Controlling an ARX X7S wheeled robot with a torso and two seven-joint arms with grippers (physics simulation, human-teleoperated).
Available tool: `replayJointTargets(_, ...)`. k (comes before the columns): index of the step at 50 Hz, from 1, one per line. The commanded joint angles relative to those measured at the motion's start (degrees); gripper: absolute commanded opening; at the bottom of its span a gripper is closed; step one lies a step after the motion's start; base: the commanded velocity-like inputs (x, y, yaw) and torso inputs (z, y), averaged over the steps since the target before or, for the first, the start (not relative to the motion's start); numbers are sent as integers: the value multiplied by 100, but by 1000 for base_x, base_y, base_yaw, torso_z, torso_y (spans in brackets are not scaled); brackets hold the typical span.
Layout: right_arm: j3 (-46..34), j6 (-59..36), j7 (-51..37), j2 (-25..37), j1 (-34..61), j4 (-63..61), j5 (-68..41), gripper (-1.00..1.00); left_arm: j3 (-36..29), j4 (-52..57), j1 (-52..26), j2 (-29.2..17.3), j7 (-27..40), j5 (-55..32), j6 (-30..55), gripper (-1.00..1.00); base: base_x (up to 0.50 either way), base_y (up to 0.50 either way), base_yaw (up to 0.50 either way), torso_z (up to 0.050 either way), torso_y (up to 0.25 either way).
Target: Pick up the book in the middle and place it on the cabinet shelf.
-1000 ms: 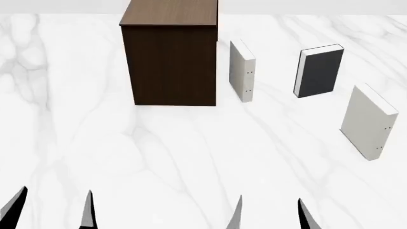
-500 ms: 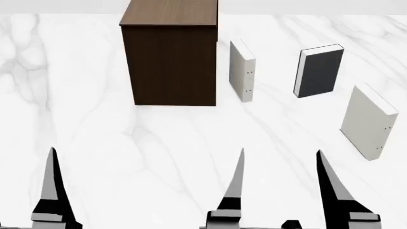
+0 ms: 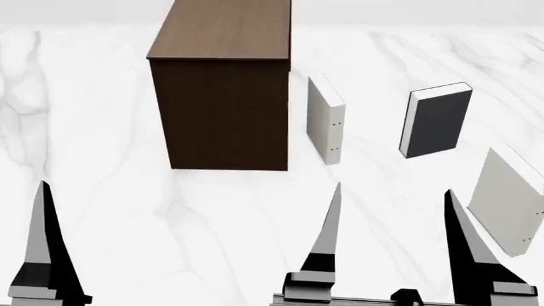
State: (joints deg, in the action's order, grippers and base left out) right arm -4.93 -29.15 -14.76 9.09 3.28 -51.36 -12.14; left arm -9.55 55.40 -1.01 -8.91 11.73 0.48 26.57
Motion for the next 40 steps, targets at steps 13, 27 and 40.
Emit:
replayJointTargets(13, -32, -48, -171, 83, 21, 2, -127, 100, -118, 23, -21, -101, 127, -37, 33, 100, 500, 0, 0, 0, 1)
replayJointTargets(27, -84, 1, -237, 123, 8, 99, -180, 100, -181, 31, -46, -151, 195, -73, 85, 100, 500, 0, 0, 0, 1)
replayJointTargets(40, -53, -21, -317, 158, -13, 105, -287, 100, -224, 14, -40, -196, 262, -103, 104, 100, 500, 0, 0, 0, 1)
